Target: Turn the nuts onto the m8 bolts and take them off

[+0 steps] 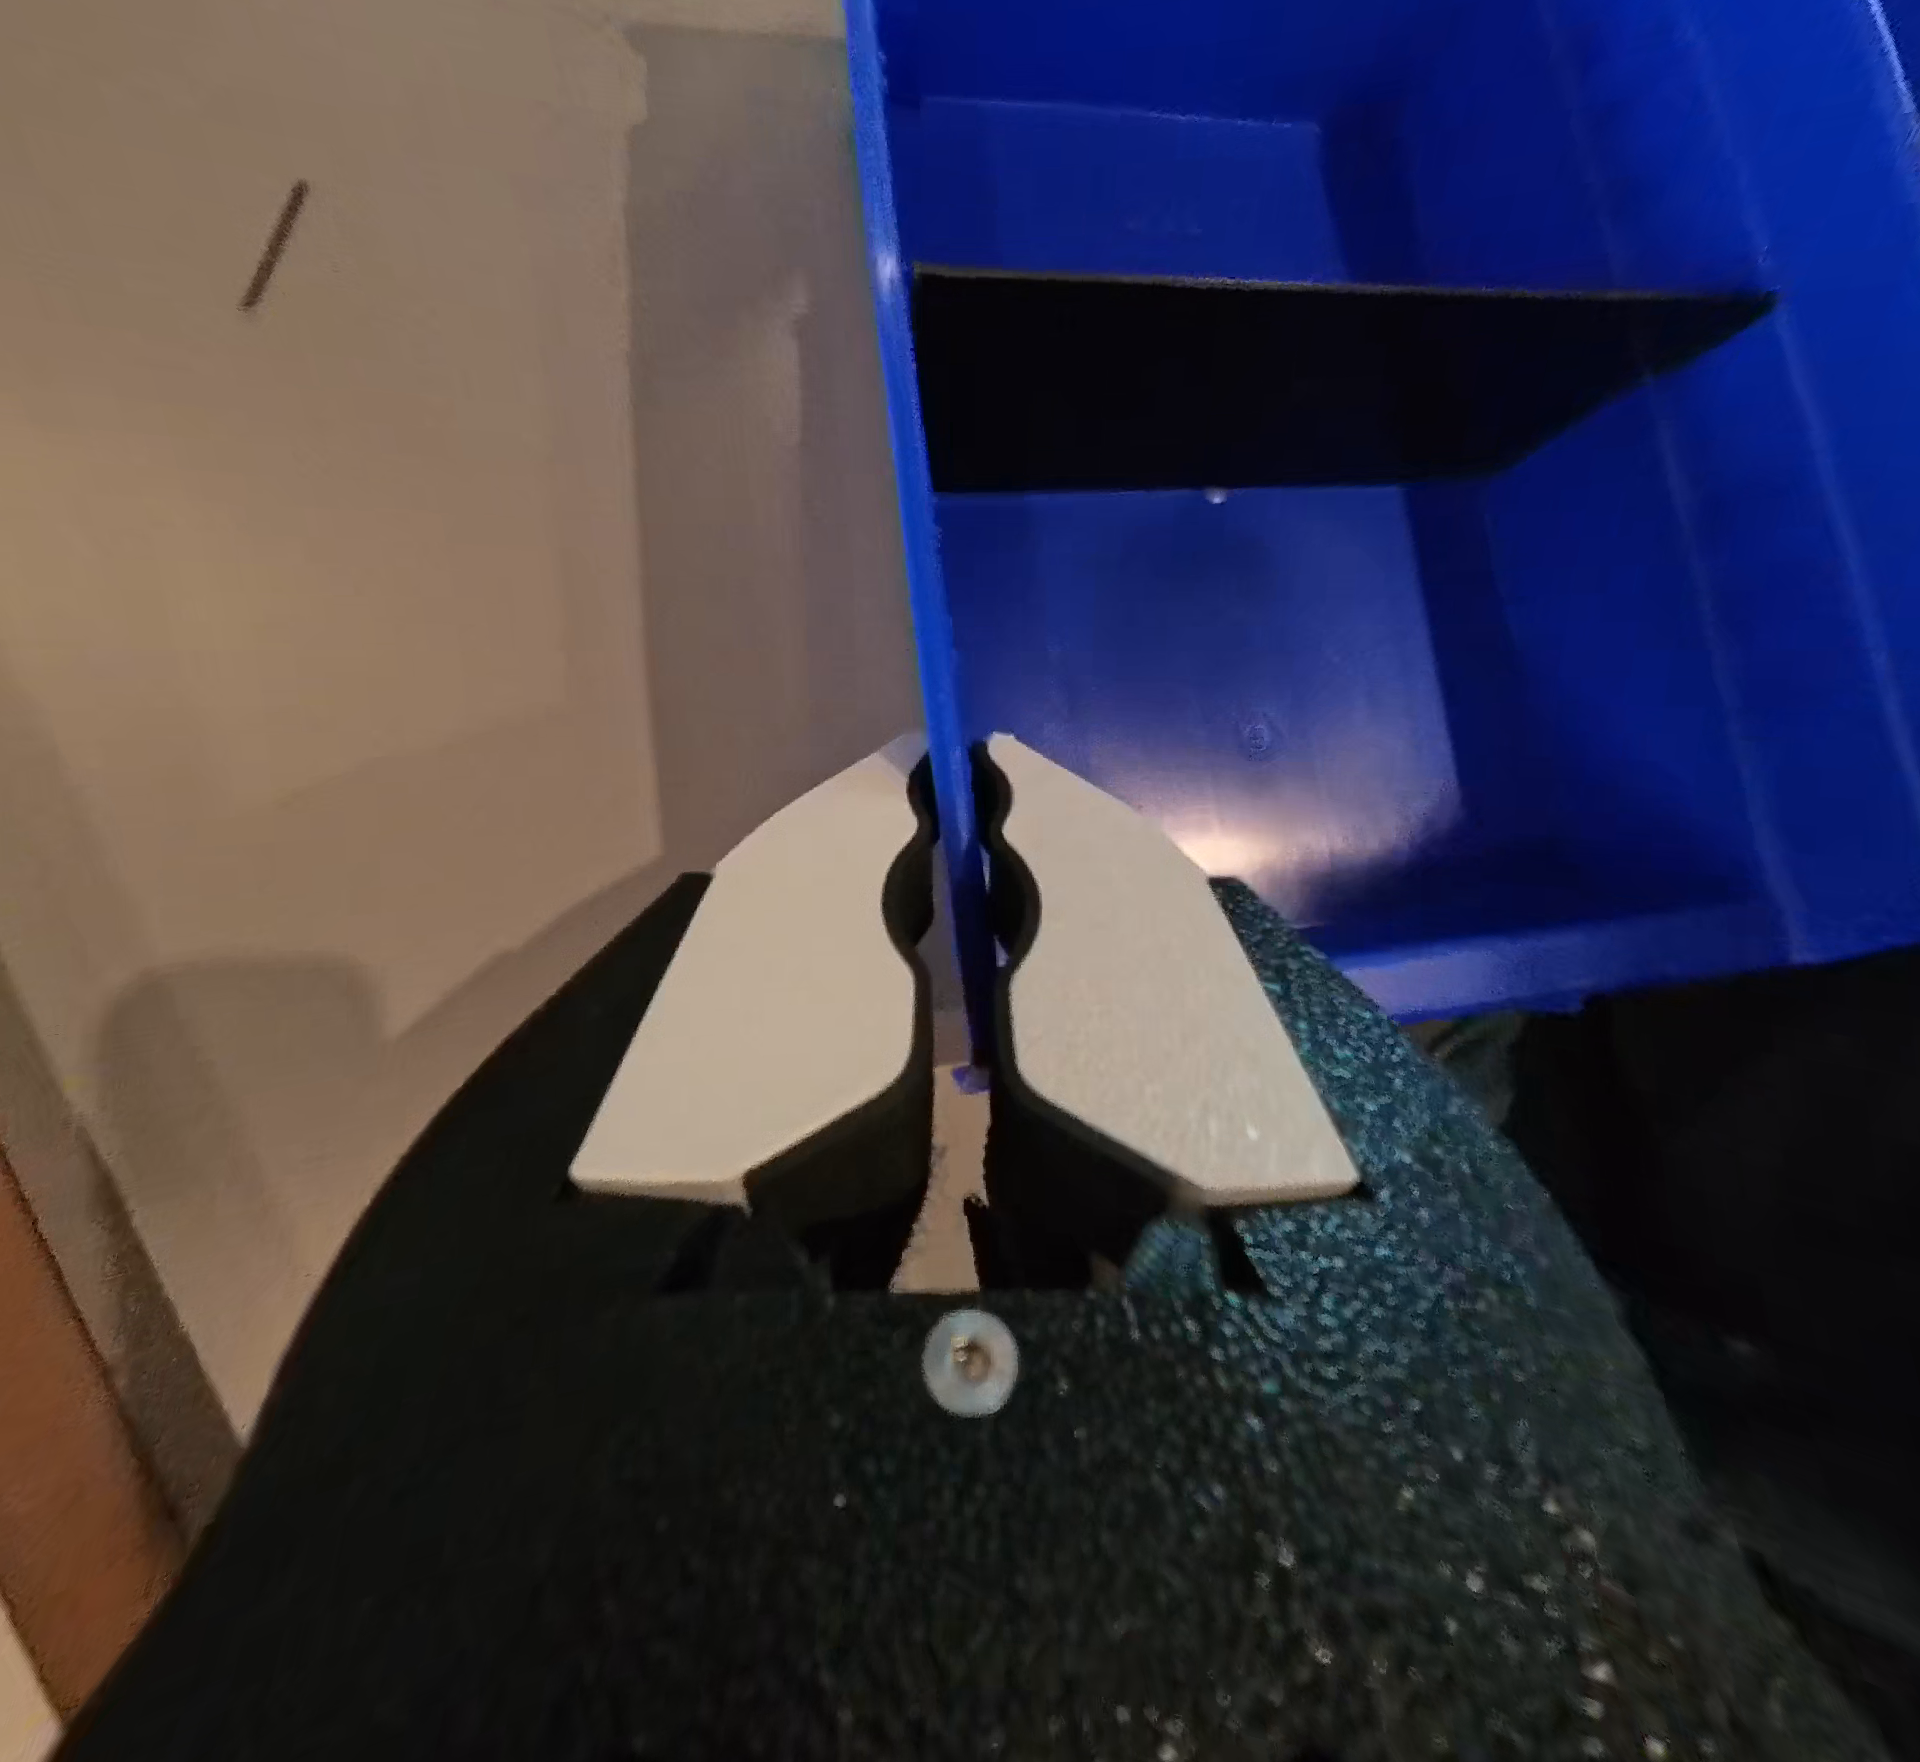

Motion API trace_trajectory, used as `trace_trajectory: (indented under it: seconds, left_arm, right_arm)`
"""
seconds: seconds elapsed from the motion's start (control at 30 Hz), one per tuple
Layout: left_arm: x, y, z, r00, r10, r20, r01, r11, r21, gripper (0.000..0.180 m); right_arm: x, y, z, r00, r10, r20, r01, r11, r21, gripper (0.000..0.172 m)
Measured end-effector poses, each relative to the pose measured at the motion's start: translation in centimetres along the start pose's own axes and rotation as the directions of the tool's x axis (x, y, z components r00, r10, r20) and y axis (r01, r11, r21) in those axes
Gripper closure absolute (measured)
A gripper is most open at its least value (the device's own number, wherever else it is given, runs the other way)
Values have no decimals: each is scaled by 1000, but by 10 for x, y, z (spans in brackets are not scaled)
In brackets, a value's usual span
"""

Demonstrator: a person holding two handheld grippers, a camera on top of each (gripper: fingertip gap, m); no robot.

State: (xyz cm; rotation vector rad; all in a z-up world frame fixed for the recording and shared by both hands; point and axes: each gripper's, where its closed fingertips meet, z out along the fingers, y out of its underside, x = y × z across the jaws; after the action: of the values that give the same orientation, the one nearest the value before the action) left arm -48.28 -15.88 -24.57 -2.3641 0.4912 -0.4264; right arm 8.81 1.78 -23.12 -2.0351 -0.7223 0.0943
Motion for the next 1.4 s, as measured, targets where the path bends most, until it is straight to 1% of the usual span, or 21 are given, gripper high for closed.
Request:
trace_trajectory:
  seconds: [0.03,0.13,0.23,0.33,0.5,0.7,0.87,0.93,1.03,1.07,1.13,1.23,1.3,1.4]
  left_arm:
    - [0,2,-2,999,28,-31,-28,1000,-5,176]
    - [-1,4,-4,982,140,-130,-143,990,-11,176]
    - [-2,-2,1,961,183,-208,-186,982,4,176]
    - [3,-8,7,930,237,-283,-237,971,33,176]
    - [9,-20,20,872,326,-365,-328,943,58,176]
    - [18,-37,37,790,394,-470,-395,913,100,176]
    - [35,-55,57,719,414,-558,-405,902,148,176]
    - [43,-63,66,703,418,-575,-403,901,161,176]
    - [58,-74,80,686,428,-589,-407,896,178,176]
    - [63,-78,85,687,433,-583,-408,894,183,176]
    - [75,-84,93,695,440,-569,-406,893,195,176]
    - [94,-91,104,710,441,-550,-394,895,209,176]
    - [108,-95,110,722,440,-534,-385,897,217,175]
    - [133,-100,121,748,424,-511,-360,906,224,175]
  right_arm:
    - [-2,-5,7,999,-32,23,32,999,1,162]
    - [-8,-21,28,987,-108,122,106,994,23,162]
    - [-18,-39,52,965,-129,229,122,992,44,163]
    - [-30,-59,76,942,-184,281,174,983,61,162]
    - [-52,-93,117,896,-259,360,249,966,74,161]
    - [-77,-130,162,865,-323,384,313,945,90,159]
    - [-98,-155,190,846,-347,406,329,937,115,158]
    - [-105,-163,199,844,-345,409,329,938,111,158]
    - [-106,-171,207,862,-364,353,348,931,108,154]
    - [-103,-175,205,871,-379,313,360,925,117,148]
    - [-94,-187,191,890,-386,243,351,920,175,135]
    - [-71,-194,152,925,-343,165,302,925,231,123]
    - [-58,-186,118,943,-295,158,252,936,245,123]
    - [-46,-164,60,959,-211,188,161,955,249,124]
